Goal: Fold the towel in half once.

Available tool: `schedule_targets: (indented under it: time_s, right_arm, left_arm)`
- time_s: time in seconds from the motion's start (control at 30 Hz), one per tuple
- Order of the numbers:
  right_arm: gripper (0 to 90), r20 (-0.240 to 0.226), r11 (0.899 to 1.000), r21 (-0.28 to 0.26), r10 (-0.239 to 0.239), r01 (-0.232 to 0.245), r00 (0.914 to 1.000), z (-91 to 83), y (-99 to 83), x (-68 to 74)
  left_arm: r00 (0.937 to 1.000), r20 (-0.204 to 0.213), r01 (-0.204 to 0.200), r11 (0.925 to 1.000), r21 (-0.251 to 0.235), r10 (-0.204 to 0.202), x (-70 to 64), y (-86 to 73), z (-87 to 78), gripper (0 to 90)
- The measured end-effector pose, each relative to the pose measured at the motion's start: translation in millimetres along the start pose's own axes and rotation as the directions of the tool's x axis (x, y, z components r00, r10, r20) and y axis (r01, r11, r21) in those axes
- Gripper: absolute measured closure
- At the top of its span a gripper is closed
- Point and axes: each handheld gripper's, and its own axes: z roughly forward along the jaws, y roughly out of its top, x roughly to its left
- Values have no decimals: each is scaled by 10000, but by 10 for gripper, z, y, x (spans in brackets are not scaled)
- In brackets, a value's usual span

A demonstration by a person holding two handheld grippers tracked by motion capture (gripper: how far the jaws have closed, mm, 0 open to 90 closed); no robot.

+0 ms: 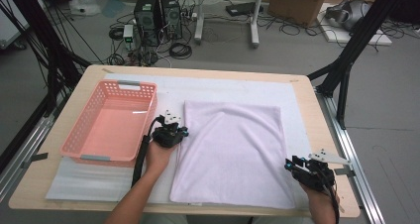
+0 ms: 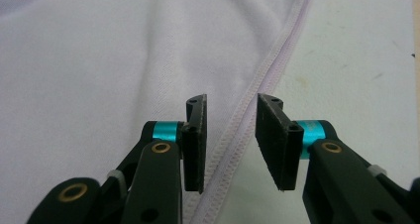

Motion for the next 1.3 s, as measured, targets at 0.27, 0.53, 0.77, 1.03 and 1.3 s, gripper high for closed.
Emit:
schedule_targets:
  time_s: [0.27, 0.53, 0.77, 1.03, 1.3]
  right_arm:
    - [632, 279, 9996, -59, 292, -290, 9992, 29, 42, -76]
    - [791, 531, 9976, 72, 685, -690, 9962, 365, 295, -300]
    - [791, 538, 9943, 443, 942, -966, 9941, 849, 540, -424]
    - [744, 1227, 9942, 539, 859, -931, 9887, 883, 565, -500]
    - [662, 1021, 9980, 30, 619, -625, 9928, 973, 784, -619]
  left_arm:
    - [9975, 344, 615, 9979, 209, -622, 26, -30, -43, 572]
    - [9899, 1287, 653, 9972, -374, -600, -38, -61, -113, 525]
    - [9858, 1580, 634, 9972, -405, -563, -92, -48, -151, 517]
    - [9876, 1492, 523, 9983, -256, -479, -107, -90, -168, 511]
    - [9820, 1727, 829, 9961, -318, -762, -77, -166, -150, 518]
